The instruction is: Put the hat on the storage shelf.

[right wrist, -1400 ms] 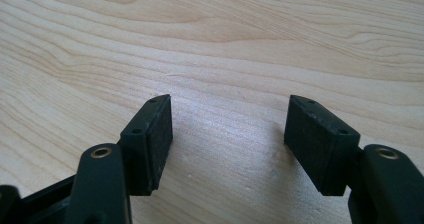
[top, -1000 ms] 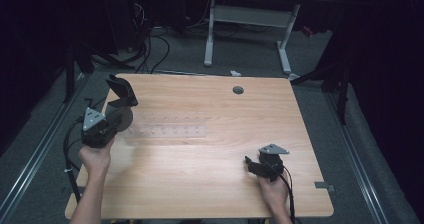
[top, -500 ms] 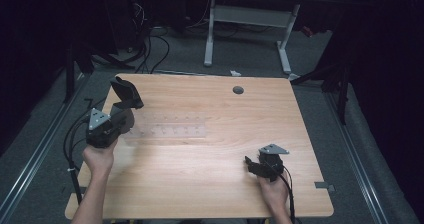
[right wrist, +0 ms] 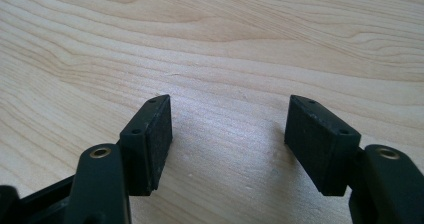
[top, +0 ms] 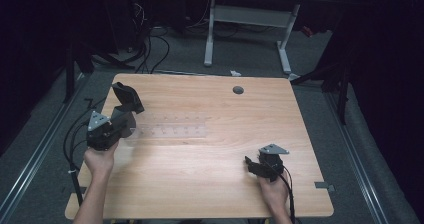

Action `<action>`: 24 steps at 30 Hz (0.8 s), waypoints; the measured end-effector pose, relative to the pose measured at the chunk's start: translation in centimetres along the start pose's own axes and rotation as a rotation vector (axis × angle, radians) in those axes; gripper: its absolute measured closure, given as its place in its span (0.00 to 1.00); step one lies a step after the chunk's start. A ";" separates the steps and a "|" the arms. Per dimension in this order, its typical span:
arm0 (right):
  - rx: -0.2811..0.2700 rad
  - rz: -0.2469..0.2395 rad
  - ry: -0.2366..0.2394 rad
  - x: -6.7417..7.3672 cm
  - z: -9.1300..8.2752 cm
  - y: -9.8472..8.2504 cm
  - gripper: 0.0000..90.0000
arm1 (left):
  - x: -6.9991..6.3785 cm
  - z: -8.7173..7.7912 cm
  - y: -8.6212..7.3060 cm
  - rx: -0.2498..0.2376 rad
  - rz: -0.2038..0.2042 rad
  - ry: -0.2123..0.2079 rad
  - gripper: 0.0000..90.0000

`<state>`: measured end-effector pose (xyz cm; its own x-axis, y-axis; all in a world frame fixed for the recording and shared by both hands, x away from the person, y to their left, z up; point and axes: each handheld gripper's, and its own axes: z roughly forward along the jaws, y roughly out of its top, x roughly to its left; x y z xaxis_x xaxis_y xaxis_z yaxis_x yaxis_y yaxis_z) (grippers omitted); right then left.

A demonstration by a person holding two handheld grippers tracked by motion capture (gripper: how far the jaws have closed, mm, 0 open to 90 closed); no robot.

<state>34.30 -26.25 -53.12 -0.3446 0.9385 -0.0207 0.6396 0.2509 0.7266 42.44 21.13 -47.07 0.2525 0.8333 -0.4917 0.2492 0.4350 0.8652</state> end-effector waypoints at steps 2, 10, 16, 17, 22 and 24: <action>0.000 0.000 0.000 0.0 0.0 0.0 0.40 | 0.1 -0.1 0.0 0.010 0.001 0.004 0.89; -0.001 -0.002 0.000 0.0 0.0 0.0 0.40 | -0.2 -0.6 0.3 0.013 0.008 0.033 0.62; 0.000 -0.001 0.000 0.0 0.0 0.0 0.40 | -0.5 -1.3 0.7 0.021 -0.006 0.034 0.45; 0.000 0.000 0.000 0.0 0.0 0.0 0.40 | -0.5 -1.5 0.7 0.023 -0.002 0.034 0.44; 0.000 0.000 0.000 0.0 0.0 0.0 0.40 | -0.7 -2.5 0.7 0.014 -0.027 0.029 0.41; 0.000 0.000 0.000 0.0 0.0 0.0 0.40 | -0.7 -2.9 0.7 0.014 -0.033 0.030 0.41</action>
<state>34.30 -26.26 -53.12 -0.3451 0.9383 -0.0208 0.6394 0.2513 0.7267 39.67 21.82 -45.84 0.2159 0.8283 -0.5170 0.2704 0.4580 0.8468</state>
